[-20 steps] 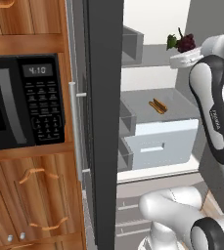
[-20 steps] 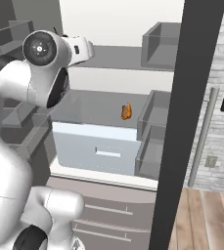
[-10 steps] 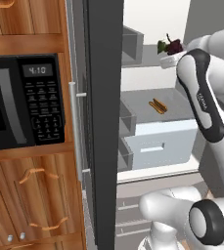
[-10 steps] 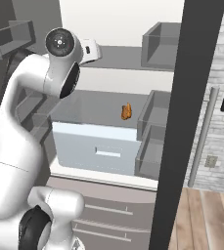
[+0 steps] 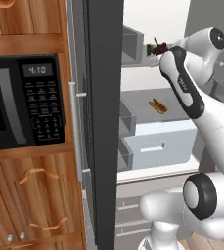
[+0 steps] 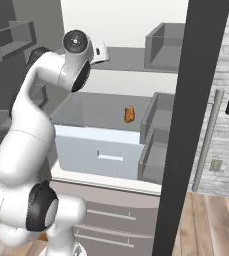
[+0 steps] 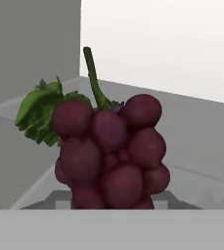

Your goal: Move the grapes and hotdog bun from the second highest shelf to the top shelf to make space. Then, place the pitcher from the counter on the cleared second highest shelf.

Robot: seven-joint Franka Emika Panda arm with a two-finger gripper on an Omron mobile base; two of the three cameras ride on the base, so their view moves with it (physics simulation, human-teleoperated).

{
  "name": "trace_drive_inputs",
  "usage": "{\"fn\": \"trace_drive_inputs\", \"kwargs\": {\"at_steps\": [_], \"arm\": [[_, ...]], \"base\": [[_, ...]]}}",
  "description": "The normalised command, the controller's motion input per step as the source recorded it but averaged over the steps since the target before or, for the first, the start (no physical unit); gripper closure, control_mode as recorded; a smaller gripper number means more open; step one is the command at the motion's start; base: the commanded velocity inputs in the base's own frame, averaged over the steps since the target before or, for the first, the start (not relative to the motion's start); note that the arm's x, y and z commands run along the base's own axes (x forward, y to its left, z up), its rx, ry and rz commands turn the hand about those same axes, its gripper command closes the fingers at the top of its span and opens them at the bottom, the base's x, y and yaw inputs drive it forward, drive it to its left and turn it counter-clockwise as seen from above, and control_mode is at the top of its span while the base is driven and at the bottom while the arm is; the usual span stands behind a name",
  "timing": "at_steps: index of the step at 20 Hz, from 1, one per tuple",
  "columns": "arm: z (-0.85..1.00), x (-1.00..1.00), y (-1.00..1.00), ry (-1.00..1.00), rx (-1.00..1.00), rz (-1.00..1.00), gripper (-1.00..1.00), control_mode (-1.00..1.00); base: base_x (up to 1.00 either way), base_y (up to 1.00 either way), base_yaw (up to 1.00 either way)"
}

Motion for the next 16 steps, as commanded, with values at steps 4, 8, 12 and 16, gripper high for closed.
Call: {"fn": "trace_drive_inputs", "kwargs": {"at_steps": [4,8,12,16], "arm": [[0.00,0.94,0.04,0.32,0.00,0.00,1.00,-1.00],[-0.06,0.75,0.00,0.13,0.00,0.00,1.00,-1.00],[-0.35,0.59,0.00,-0.02,0.00,0.00,1.00,-1.00],[-0.50,0.59,0.00,-0.04,0.00,0.00,1.00,-1.00]], "base": [[0.00,0.00,0.00],[0.00,0.00,0.00],[0.00,0.00,0.00],[0.00,0.00,0.00]]}}
